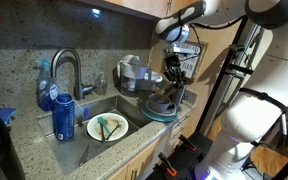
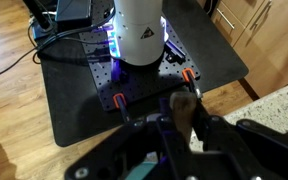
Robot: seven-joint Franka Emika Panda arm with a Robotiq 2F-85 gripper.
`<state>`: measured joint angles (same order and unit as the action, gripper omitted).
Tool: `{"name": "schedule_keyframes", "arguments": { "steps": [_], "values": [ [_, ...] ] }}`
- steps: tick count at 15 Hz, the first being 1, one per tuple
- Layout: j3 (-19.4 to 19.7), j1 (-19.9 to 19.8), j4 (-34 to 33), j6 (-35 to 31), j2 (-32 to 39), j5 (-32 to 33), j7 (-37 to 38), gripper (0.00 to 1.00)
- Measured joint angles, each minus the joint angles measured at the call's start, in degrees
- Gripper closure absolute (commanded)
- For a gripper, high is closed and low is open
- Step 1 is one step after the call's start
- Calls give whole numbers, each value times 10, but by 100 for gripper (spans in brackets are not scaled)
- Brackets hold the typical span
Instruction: Remove the spatula from the sink, use it to mix inside the ceramic bowl, and then put the spatula back in the sink
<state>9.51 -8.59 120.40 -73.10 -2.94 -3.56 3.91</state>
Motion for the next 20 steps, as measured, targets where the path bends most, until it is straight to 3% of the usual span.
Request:
{"name": "schedule_keyframes", "arguments": {
  "steps": [6,10,20],
  "values": [
    [0,0,-28,74,9,26,10,91],
    [0,1,-34,86,18,64,10,91],
    [-15,14,-37,-3,46,118,8,90]
  ]
}}
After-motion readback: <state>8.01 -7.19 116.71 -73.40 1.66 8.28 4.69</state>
